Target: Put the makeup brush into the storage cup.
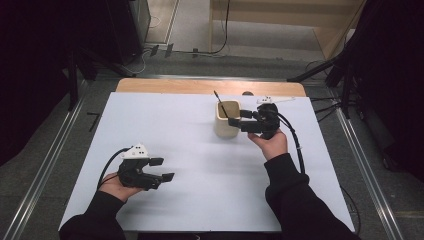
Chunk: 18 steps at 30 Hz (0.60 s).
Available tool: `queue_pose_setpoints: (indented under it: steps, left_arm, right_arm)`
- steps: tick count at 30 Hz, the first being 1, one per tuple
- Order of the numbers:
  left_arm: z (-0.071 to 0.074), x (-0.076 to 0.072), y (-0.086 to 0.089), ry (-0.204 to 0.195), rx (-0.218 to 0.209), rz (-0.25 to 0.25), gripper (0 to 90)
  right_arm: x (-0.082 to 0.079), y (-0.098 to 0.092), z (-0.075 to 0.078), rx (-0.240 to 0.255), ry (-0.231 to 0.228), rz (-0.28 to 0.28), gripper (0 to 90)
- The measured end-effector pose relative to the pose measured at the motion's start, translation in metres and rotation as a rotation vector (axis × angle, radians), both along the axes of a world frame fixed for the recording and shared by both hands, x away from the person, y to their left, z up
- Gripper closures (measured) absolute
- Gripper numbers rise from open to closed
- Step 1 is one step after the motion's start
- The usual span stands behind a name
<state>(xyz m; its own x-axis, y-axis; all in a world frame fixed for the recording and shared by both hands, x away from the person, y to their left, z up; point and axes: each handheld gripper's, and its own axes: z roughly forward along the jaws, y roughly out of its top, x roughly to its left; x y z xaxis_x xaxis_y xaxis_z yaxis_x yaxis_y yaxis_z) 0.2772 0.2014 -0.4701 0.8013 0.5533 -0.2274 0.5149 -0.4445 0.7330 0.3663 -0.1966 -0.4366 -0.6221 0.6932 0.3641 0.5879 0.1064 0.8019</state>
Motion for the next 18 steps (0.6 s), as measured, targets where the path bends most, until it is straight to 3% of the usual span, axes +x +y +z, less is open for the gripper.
queue_pose_setpoints:
  steps: [11, 18]
  left_arm:
    - [-0.001, 0.001, 0.000, 0.005, 0.002, -0.004, 28.5]
    - [-0.001, 0.002, -0.001, 0.009, 0.004, -0.006, 28.3]
  right_arm:
    - [-0.017, 0.006, -0.002, 0.000, 0.006, 0.075, 27.4]
    - [-0.029, 0.019, -0.010, -0.106, -0.013, 0.165, 24.1]
